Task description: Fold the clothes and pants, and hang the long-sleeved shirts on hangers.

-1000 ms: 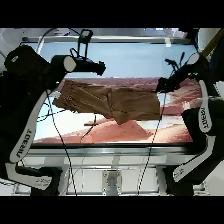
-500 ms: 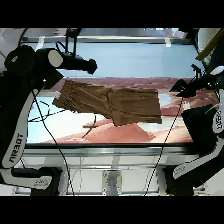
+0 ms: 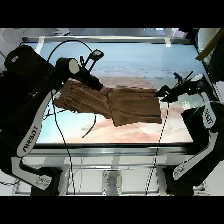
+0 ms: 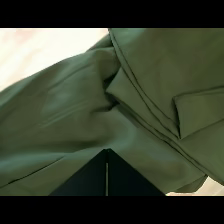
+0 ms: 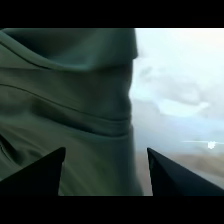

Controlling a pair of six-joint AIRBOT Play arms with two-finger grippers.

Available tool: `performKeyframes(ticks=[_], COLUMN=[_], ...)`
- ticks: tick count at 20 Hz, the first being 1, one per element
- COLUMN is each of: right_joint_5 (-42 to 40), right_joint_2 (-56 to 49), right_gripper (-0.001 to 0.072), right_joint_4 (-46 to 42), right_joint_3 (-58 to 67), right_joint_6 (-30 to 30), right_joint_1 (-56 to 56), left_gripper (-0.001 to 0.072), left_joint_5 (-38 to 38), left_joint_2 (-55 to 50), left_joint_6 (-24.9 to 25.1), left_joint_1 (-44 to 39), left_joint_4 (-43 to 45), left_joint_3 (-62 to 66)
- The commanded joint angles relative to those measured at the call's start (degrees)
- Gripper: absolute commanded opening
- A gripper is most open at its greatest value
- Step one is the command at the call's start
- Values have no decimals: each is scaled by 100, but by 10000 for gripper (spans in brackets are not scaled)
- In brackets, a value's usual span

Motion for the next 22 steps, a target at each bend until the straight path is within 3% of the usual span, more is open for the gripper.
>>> performKeyframes(ticks=[1, 2, 4, 8, 10, 13, 17, 22], right_joint_5=[-175, -136, 11, 769, 890, 428, -411, -1482], right_joint_2=[-52, -52, -50, 116, 358, 538, 535, 446], right_gripper=[579, 464, 39, 14, 14, 13, 13, 12], right_joint_4=[-52, -48, 17, 221, 693, 1615, 1290, 894], right_joint_3=[-15, -13, -11, 273, 638, 1473, 2243, 2277], right_joint_6=[-35, -33, -20, 103, 610, 1143, 1908, 2286], right_joint_1=[341, 393, 439, 435, 442, 706, 1711, 3200], left_gripper=[25, 25, 25, 24, 24, 24, 24, 24], left_joint_5=[-85, -83, -81, -85, -83, -79, -79, -581], left_joint_2=[-144, -151, -177, -468, -710, -1019, -1088, 116], left_joint_6=[66, 66, 66, -26, -236, -234, -402, -1438], left_joint_1=[-20, -20, -20, -85, -229, -551, -787, -330], left_joint_4=[0, 0, -2, -2, -7, -2, 197, 2822], left_joint_3=[0, 0, 0, -2, -2, -2, 4, 4])
